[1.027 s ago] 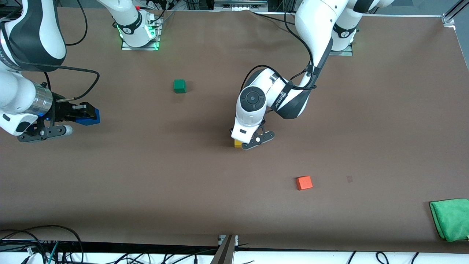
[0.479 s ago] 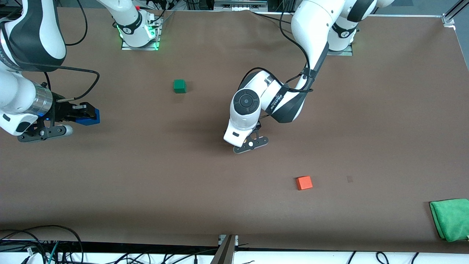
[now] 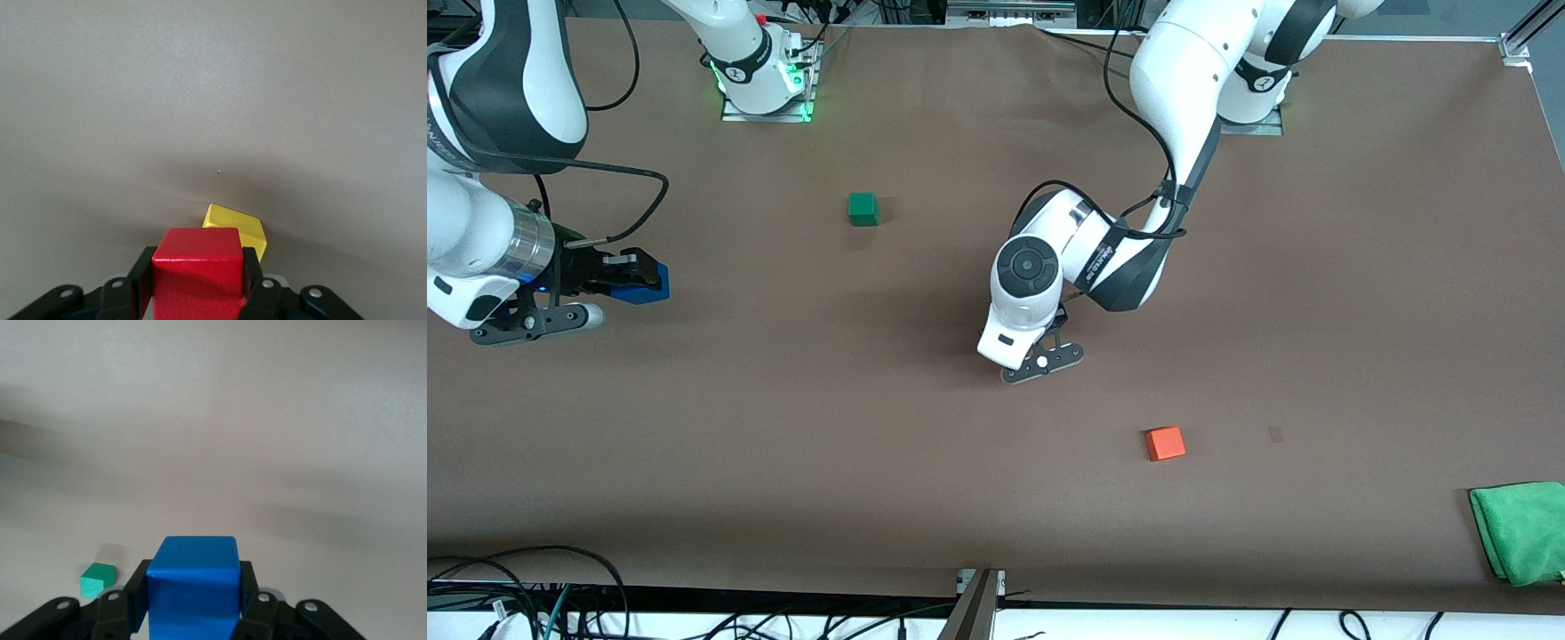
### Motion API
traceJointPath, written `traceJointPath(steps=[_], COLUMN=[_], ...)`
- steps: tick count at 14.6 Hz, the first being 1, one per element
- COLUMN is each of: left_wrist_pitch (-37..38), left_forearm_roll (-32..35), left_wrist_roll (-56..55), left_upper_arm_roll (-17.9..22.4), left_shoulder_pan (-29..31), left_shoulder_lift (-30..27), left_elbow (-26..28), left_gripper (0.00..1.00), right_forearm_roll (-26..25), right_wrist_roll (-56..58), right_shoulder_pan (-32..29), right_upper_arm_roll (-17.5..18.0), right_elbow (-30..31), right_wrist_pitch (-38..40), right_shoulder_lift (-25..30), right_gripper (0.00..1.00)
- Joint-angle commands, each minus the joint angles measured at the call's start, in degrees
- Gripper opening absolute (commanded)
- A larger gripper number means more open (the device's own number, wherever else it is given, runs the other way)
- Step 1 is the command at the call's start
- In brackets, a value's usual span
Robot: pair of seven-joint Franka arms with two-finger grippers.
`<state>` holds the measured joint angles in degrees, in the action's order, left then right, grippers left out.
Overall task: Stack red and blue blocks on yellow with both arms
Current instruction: 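Lower the red block onto the yellow block with the left gripper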
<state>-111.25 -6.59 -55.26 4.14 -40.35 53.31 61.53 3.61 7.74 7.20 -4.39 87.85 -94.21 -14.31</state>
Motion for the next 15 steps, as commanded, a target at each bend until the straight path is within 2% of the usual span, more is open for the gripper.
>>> traceJointPath(steps=[1,15], left_wrist_pitch=[1.47,1.21], left_forearm_roll=[1.49,1.40], left_wrist_roll=[0.33,-2.92], left_upper_arm_roll=[0.52,0.43], left_shoulder_pan=[-0.52,-2.28], left_shoulder_lift=[1.09,1.53], left_elbow=[-2.82,-4.49], left_gripper=[0.00,0.00], right_forearm_roll=[0.96,0.96], right_wrist_roll=[-0.36,-0.36], right_shoulder_pan=[0.00,0.09], right_upper_arm_roll=[-0.18,-0.18], right_elbow=[-1.19,-1.19], right_wrist_pitch=[0.79,0.79], right_shoulder_lift=[-0.28,-0.28], right_gripper=[0.34,0.34])
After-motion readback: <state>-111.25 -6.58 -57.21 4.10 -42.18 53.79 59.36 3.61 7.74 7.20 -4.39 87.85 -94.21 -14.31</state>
